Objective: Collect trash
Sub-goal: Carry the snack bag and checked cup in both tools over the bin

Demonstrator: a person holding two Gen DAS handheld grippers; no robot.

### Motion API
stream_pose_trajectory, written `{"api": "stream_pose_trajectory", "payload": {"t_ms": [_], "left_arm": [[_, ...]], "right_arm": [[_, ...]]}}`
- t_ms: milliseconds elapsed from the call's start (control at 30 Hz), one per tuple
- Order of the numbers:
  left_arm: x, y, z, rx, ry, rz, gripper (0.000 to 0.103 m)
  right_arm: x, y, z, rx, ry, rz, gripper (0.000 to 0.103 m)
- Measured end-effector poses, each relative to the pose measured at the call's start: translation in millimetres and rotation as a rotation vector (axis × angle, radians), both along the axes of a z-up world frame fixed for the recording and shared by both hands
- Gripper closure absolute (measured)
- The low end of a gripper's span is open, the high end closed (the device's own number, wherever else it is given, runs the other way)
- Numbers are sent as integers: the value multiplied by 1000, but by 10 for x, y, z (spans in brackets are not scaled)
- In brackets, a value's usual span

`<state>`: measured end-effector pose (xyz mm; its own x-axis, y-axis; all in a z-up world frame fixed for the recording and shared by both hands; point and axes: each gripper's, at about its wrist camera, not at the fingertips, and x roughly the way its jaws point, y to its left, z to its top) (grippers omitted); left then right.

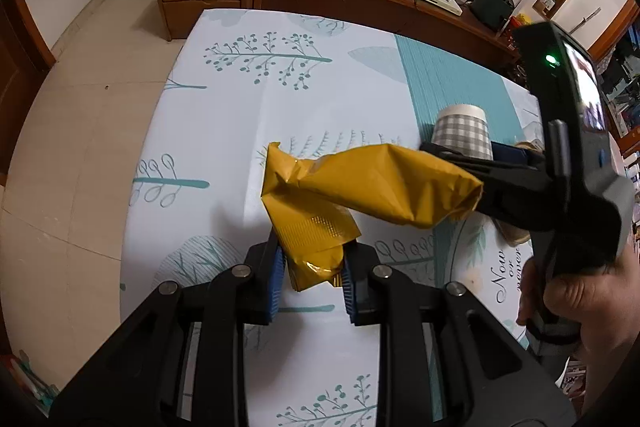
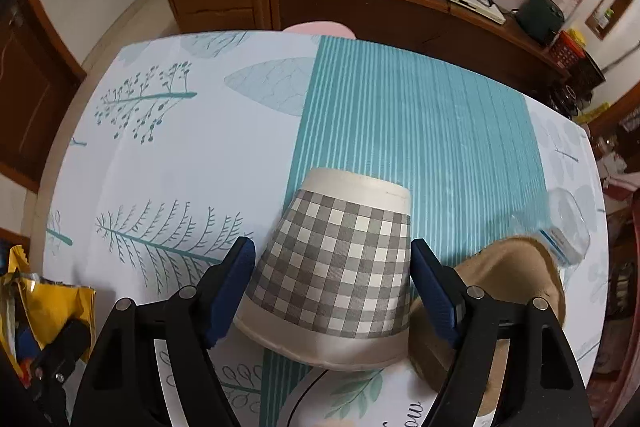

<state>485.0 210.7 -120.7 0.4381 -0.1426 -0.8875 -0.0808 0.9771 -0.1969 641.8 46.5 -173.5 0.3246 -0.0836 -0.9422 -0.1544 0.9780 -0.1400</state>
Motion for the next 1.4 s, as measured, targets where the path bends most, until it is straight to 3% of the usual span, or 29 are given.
{"api": "stream_pose_trajectory", "payload": {"t_ms": [100, 267, 433, 633, 933, 1067, 1233, 1400], "left_arm": [[-16, -28, -1, -9, 6, 3, 82], [-70, -35, 48, -10, 0, 11, 82], [-207, -39, 158, -6, -13, 22, 82], [-570, -93, 350, 8, -32, 34, 82], [-1664, -479, 774, 24, -58, 14, 82], [-2283, -777, 969, 22, -81, -5, 82], [-3152, -1188, 1155, 28, -117, -9, 82], [-3993, -1547, 1162, 19, -101, -10, 82]], "right_arm": [[37, 8, -10, 8, 11, 4, 26], [-78, -48, 179, 36, -47, 13, 45], [-336, -202, 345, 101, -82, -18, 48], [-935, -374, 788, 228, -145, -13, 48], [-2393, -916, 1527, 374, -205, -14, 48], [-3294, -1262, 1843, 408, -243, 17, 48], [-4406, -1710, 2044, 440, -264, 40, 48], [-5465, -2119, 2074, 456, -252, 43, 48]]}}
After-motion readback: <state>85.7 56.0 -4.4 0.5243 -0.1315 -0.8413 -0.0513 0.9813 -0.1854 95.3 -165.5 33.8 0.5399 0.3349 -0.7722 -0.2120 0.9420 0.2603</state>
